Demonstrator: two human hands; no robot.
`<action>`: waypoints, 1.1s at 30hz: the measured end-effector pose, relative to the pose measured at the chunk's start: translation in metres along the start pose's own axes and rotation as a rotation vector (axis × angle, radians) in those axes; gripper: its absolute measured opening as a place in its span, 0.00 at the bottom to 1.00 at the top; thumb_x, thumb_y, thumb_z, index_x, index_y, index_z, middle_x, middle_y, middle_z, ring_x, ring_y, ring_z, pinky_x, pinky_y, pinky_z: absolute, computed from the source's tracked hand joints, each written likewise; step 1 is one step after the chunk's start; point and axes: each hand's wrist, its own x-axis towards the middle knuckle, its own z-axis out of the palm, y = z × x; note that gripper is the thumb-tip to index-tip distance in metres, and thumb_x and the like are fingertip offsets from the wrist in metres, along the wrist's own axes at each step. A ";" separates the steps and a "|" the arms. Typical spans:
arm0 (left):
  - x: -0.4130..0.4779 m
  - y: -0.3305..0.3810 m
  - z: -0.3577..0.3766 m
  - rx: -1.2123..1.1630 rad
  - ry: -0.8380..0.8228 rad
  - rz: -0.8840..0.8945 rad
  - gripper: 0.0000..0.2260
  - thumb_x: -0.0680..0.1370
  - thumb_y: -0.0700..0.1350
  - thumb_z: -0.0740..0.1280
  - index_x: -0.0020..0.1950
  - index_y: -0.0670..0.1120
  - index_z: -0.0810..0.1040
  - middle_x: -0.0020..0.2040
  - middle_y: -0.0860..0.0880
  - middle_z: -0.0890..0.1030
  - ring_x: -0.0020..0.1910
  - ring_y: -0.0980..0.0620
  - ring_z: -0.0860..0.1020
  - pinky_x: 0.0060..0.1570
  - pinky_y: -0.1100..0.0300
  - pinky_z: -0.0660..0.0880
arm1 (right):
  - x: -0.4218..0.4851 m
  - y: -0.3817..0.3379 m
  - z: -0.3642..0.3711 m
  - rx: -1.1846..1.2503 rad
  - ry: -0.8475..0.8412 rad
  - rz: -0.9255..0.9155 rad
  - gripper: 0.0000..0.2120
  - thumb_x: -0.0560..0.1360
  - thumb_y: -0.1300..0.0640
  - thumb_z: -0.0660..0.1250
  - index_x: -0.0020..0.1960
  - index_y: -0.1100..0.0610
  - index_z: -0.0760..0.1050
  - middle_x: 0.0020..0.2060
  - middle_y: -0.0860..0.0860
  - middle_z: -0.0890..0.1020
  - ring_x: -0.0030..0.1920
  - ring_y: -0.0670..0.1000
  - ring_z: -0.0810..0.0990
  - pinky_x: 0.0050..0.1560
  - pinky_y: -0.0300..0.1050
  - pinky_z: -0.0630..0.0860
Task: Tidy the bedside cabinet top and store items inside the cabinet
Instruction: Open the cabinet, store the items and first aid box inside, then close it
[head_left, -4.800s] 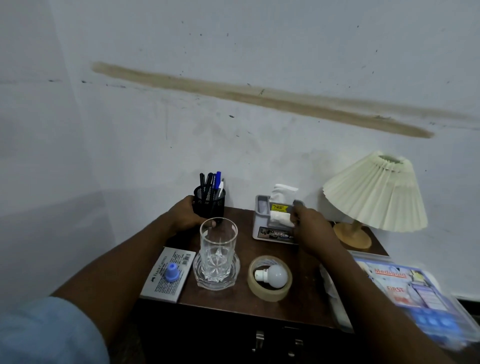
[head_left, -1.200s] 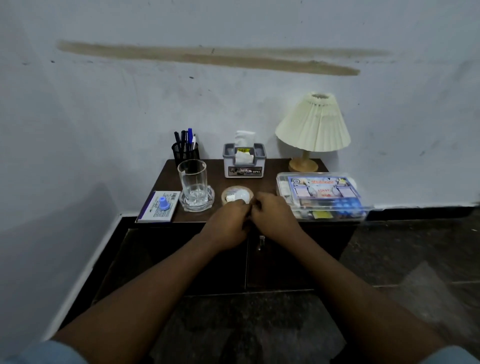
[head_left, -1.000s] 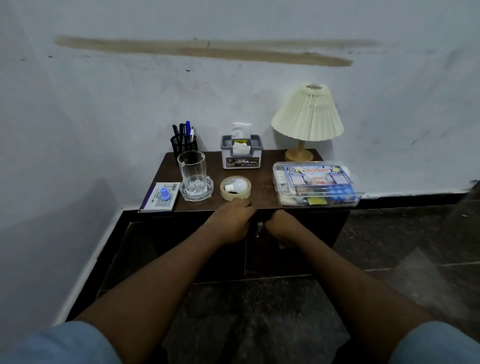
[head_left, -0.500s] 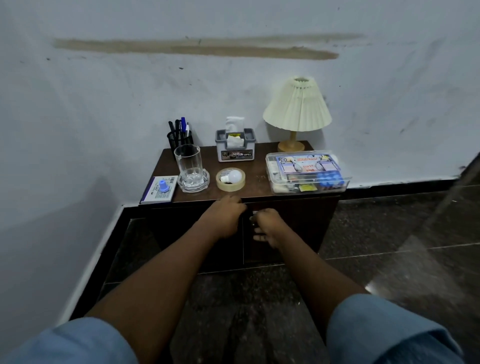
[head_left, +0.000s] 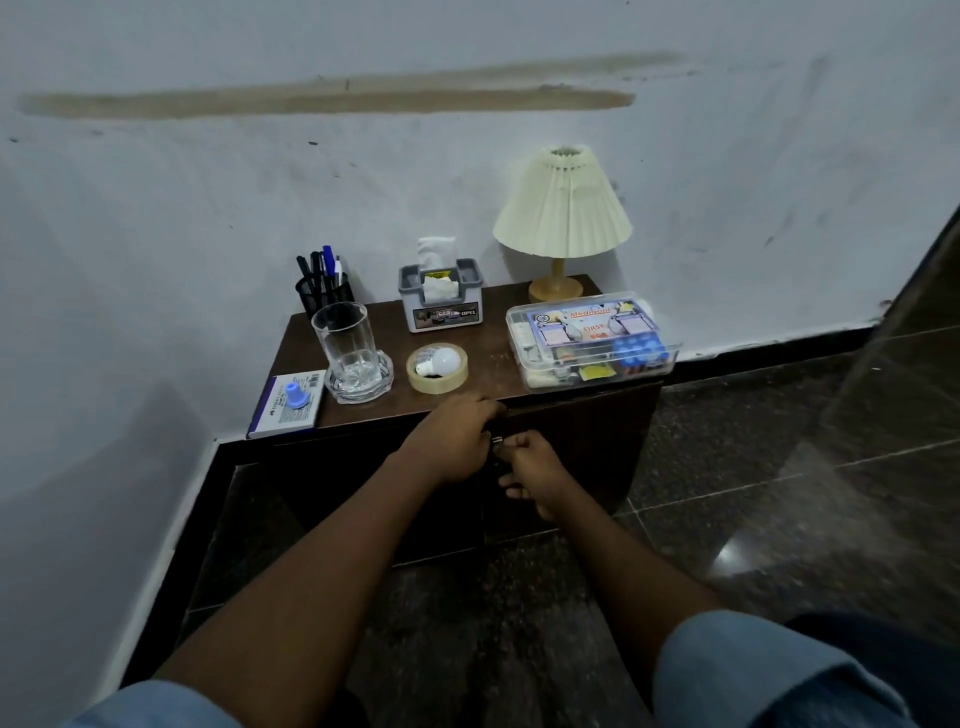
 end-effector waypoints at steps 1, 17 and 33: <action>0.001 -0.002 0.001 -0.013 -0.001 0.001 0.21 0.76 0.39 0.65 0.69 0.45 0.77 0.63 0.45 0.79 0.62 0.46 0.76 0.62 0.51 0.74 | 0.000 0.003 -0.003 -0.014 0.010 -0.016 0.04 0.78 0.52 0.65 0.49 0.51 0.71 0.43 0.52 0.80 0.32 0.49 0.78 0.35 0.43 0.75; 0.024 -0.006 0.015 -0.570 -0.275 -0.234 0.05 0.78 0.43 0.72 0.47 0.44 0.88 0.44 0.52 0.87 0.41 0.48 0.85 0.36 0.54 0.84 | -0.035 -0.013 -0.062 -0.094 0.462 -0.103 0.29 0.79 0.35 0.57 0.63 0.59 0.74 0.57 0.59 0.81 0.56 0.62 0.80 0.57 0.56 0.78; 0.044 0.036 0.024 -0.466 -0.554 -0.237 0.04 0.77 0.39 0.74 0.42 0.44 0.83 0.34 0.48 0.82 0.25 0.58 0.79 0.26 0.64 0.76 | -0.026 -0.028 -0.087 -0.906 0.341 -0.061 0.27 0.75 0.38 0.64 0.60 0.60 0.77 0.57 0.60 0.82 0.57 0.61 0.81 0.48 0.48 0.72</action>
